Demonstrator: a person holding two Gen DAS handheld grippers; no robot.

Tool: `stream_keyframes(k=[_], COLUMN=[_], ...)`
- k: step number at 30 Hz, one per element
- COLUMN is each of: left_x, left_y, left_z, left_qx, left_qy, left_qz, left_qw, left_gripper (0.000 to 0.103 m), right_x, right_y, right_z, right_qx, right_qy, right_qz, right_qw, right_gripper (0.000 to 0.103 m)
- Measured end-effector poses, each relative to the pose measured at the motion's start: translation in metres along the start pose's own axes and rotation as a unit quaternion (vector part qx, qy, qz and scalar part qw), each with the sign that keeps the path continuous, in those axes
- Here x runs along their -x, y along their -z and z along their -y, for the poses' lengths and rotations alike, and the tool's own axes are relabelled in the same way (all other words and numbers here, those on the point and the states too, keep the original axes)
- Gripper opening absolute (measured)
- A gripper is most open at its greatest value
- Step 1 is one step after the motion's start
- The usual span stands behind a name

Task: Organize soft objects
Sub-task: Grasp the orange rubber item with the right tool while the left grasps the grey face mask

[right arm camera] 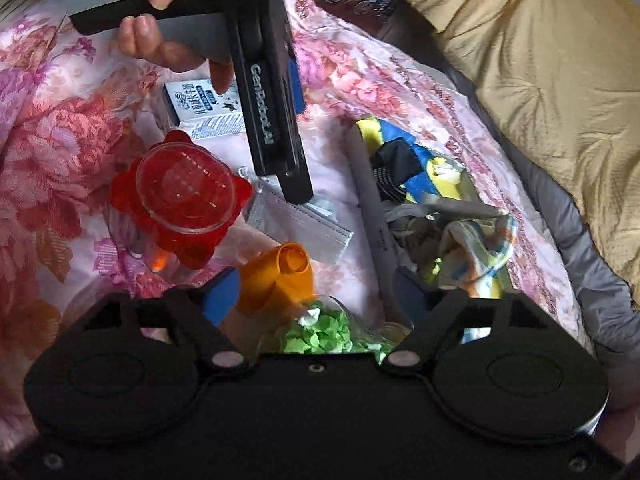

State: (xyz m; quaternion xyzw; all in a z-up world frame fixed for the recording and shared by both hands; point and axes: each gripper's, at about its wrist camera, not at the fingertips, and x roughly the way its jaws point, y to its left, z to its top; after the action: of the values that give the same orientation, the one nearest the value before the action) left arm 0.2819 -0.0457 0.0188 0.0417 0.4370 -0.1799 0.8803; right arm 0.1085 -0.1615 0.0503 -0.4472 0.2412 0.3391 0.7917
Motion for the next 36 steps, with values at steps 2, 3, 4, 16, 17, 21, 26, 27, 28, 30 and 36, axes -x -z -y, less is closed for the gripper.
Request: stream_keyframes(k=[2, 3, 4, 16, 17, 21, 26, 27, 28, 30, 36], left_x=[-0.006, -0.009, -0.012, -0.033, -0.034, -0.037, -0.042, -0.043, -0.044, -0.045, -0.048], left_y=[-0.001, -0.002, -0.003, -0.006, -0.006, -0.005, -0.005, -0.005, -0.005, -0.005, -0.004], left_z=[-0.001, -0.001, -0.002, -0.013, -0.014, -0.014, -0.011, -0.011, -0.01, -0.009, -0.006], left_qx=[0.0, 0.002, 0.005, 0.027, 0.031, 0.039, 0.041, 0.041, 0.041, 0.041, 0.039], left_qy=[0.006, 0.01, 0.014, 0.037, 0.04, 0.051, 0.062, 0.064, 0.065, 0.067, 0.066], left_qz=[-0.01, -0.014, -0.019, -0.055, -0.056, -0.061, -0.069, -0.07, -0.071, -0.074, -0.081], left_qw=[0.9999, 0.9998, 0.9997, 0.9974, 0.9971, 0.9961, 0.9948, 0.9947, 0.9945, 0.9941, 0.9938], left_gripper=[0.1, 0.099, 0.098, 0.092, 0.091, 0.086, 0.077, 0.076, 0.074, 0.071, 0.056], right_x=[-0.006, -0.009, -0.011, -0.034, -0.035, -0.042, -0.052, -0.054, -0.056, -0.059, -0.067], right_y=[0.002, 0.002, 0.002, 0.002, 0.001, -0.001, -0.003, -0.004, -0.003, -0.002, 0.001], right_z=[0.001, 0.001, 0.001, 0.003, 0.003, -0.001, -0.002, -0.001, -0.002, -0.001, 0.0], right_qx=[0.005, 0.007, 0.008, 0.005, 0.006, 0.008, -0.008, -0.009, -0.011, -0.016, -0.029], right_qy=[-0.008, -0.014, -0.017, -0.049, -0.051, -0.057, -0.06, -0.059, -0.059, -0.062, -0.067], right_qz=[-0.003, -0.005, -0.004, 0.012, 0.01, 0.001, -0.005, -0.007, -0.009, -0.009, -0.012], right_qw=[1.0, 1.0, 1.0, 0.999, 0.999, 0.998, 0.998, 0.998, 0.998, 0.998, 0.997], right_gripper=[0.063, 0.059, 0.057, 0.038, 0.038, 0.037, 0.033, 0.033, 0.033, 0.032, 0.031])
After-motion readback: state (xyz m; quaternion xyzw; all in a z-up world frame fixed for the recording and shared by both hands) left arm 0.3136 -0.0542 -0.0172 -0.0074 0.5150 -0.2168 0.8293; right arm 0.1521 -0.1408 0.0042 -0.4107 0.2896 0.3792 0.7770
